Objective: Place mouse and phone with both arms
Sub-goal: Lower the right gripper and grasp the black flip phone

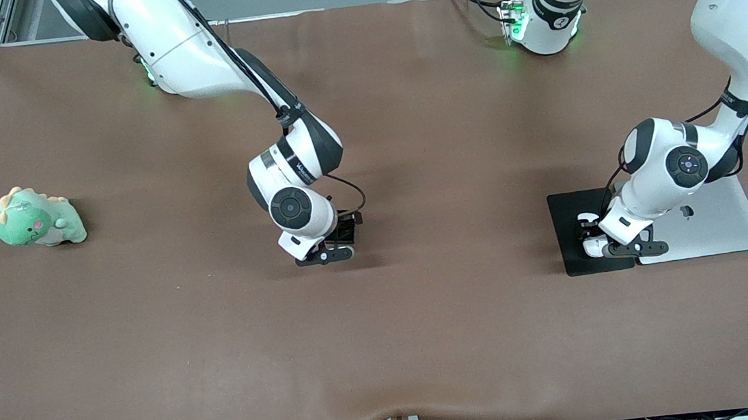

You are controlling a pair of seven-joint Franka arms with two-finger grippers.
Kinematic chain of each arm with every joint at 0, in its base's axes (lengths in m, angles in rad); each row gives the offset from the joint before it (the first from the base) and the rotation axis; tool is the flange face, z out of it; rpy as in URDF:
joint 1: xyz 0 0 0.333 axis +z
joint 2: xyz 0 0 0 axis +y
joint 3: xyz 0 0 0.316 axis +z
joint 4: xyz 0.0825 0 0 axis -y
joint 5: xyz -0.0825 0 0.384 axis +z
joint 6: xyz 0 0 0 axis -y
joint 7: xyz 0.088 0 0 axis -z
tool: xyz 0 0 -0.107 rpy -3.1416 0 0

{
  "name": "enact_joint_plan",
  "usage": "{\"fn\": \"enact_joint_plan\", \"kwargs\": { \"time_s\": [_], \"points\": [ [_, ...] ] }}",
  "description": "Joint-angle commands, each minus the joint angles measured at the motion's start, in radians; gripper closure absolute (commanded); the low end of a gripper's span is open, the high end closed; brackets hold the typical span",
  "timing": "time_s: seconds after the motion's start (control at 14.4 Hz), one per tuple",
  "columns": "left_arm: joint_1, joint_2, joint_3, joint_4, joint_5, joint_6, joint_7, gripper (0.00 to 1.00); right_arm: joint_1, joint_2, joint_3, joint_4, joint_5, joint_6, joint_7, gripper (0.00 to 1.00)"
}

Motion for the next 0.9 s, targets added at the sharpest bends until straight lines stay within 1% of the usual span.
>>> {"fn": "enact_joint_plan", "kwargs": {
  "time_s": [0.0, 0.07, 0.21, 0.35, 0.42, 0.49, 0.56, 0.62, 0.76, 0.83],
  "points": [
    [0.004, 0.009, -0.003, 0.016, 0.021, 0.01, 0.009, 0.2, 0.015, 0.024, -0.001, 0.008, 0.017, 0.026, 0.061, 0.0],
    [0.005, 0.009, -0.002, 0.016, 0.021, 0.01, 0.009, 0.0, 0.015, 0.024, 0.0, 0.01, 0.018, 0.025, 0.076, 0.0],
    [0.009, 0.003, -0.002, 0.016, 0.023, 0.009, 0.01, 0.0, 0.014, 0.024, 0.002, 0.016, 0.021, 0.023, 0.087, 0.0],
    [0.009, -0.013, -0.005, 0.03, 0.023, 0.001, 0.006, 0.0, 0.015, 0.024, 0.002, 0.016, 0.047, 0.025, 0.096, 0.0],
    [0.007, -0.048, -0.005, 0.03, 0.023, -0.006, 0.006, 0.0, 0.02, 0.026, 0.0, 0.014, 0.052, 0.025, 0.093, 0.06],
    [0.007, -0.074, -0.008, 0.033, 0.023, -0.022, 0.007, 0.0, 0.02, 0.027, 0.002, 0.014, 0.054, 0.02, 0.087, 0.99],
    [0.009, -0.101, -0.023, 0.042, 0.023, -0.035, 0.007, 0.0, 0.002, 0.029, 0.003, 0.017, 0.057, 0.008, 0.079, 1.0],
    [0.01, -0.132, -0.032, 0.059, 0.022, -0.061, 0.007, 0.0, 0.011, 0.027, 0.003, 0.017, 0.055, 0.008, 0.079, 1.0],
    [0.016, -0.181, -0.032, 0.129, 0.021, -0.109, 0.007, 0.0, 0.005, 0.021, 0.003, 0.02, 0.052, 0.0, 0.078, 1.0],
    [0.016, -0.219, -0.032, 0.148, 0.018, -0.158, 0.007, 0.0, -0.001, 0.018, 0.005, 0.031, 0.058, -0.039, 0.082, 1.0]
  ]
}}
